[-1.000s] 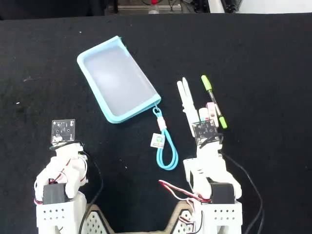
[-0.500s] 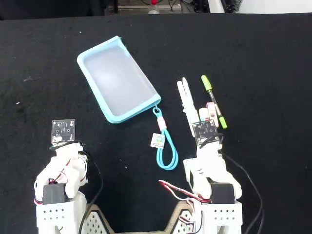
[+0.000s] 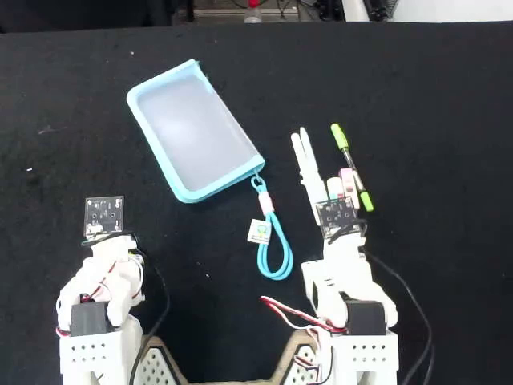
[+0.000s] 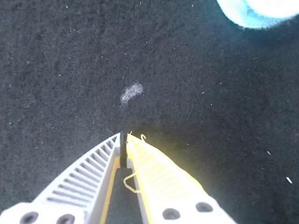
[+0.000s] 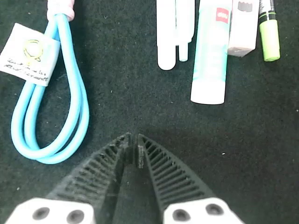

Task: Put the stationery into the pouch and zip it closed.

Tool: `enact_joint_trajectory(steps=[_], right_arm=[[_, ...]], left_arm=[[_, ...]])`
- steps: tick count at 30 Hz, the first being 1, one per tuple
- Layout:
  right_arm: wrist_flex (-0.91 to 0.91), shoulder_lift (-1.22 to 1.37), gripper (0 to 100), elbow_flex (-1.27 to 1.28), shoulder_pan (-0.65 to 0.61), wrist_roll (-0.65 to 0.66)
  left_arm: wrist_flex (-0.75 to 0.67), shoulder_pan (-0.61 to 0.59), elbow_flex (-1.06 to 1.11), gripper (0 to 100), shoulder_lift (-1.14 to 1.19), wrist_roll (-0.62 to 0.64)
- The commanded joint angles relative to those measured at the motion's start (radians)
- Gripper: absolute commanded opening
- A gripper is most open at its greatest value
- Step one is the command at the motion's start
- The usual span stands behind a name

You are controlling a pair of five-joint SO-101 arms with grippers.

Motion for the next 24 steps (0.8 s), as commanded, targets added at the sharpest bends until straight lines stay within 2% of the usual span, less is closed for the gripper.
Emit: enact_joint_trajectory(steps=[1,8,11,15,17,21,24], right_arm=[[-0.003,-0.096,1.2,0.004,-0.009,-0.008],[-0.003,-0.096,1.2,0.004,-0.009,-0.008],[-0.003,-0.096,1.2,0.004,-0.009,-0.008],[-0.003,-0.096,1.2,0.004,-0.009,-0.008],[-0.003,-0.096,1.2,0.004,-0.009,-0.008],[-0.003,-0.096,1.2,0.004,-0.009,-0.008],[-0.003,-0.096,1.2,0.004,-0.009,-0.008]], left_arm=[[0.005,0.002,0.022,3,-0.005,-0.008],[-0.014,0.019,0.022,3,-0.005,-0.012],[-0.132,-0.002,0.018,3,-0.005,-0.014],[-0.410,-0.114,0.022,3,-0.005,-0.014],[-0.499,-0.150,0.022,3,-0.005,-0.014],[-0.535,-0.159,0.022,3,-0.005,-0.037],[-0.534,-0.165,0.022,3,-0.005,-0.144]])
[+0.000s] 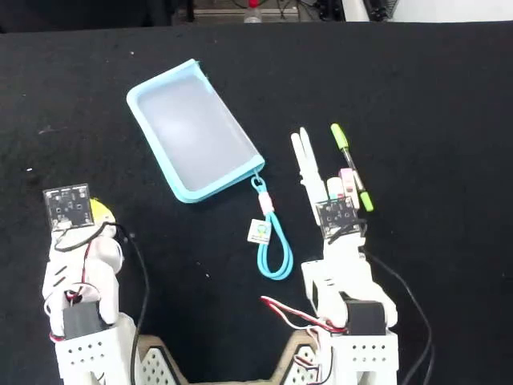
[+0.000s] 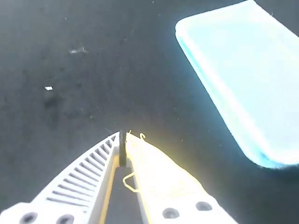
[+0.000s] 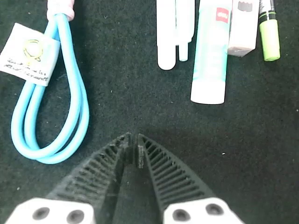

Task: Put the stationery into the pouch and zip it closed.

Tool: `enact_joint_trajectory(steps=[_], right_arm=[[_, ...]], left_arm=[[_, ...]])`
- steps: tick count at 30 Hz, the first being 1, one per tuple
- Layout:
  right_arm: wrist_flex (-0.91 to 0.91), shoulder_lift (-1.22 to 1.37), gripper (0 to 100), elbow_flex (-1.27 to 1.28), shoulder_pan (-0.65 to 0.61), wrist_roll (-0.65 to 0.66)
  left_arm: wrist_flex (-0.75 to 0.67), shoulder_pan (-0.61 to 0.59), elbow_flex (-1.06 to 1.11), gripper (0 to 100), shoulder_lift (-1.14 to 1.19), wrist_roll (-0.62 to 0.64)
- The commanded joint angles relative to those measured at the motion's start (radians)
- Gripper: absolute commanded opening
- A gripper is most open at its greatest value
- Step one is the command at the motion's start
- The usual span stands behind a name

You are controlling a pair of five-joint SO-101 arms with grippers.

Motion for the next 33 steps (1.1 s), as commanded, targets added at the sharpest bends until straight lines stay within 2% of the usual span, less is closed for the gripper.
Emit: enact_joint_trajectory(steps=[1,7,9,14,21,33], right_arm=[[-0.003,-0.096,1.2,0.004,-0.009,-0.008],[-0.003,-0.096,1.2,0.004,-0.009,-0.008],[-0.003,-0.096,1.2,0.004,-0.009,-0.008],[-0.003,-0.096,1.2,0.004,-0.009,-0.008],[-0.003,-0.096,1.2,0.004,-0.009,-0.008],[-0.003,-0.096,1.2,0.004,-0.009,-0.008]], left_arm=[[-0.026,-0.016,0.021,3,-0.005,-0.135],[-0.018,-0.018,-0.042,3,-0.005,-0.144],[0.032,-0.018,-0.105,4,-0.005,-0.144],[0.192,-0.015,-0.292,14,-0.005,-0.143],[0.367,-0.016,-0.444,14,-0.003,-0.146],[0.385,-0.008,-0.420,14,0.041,-0.144]])
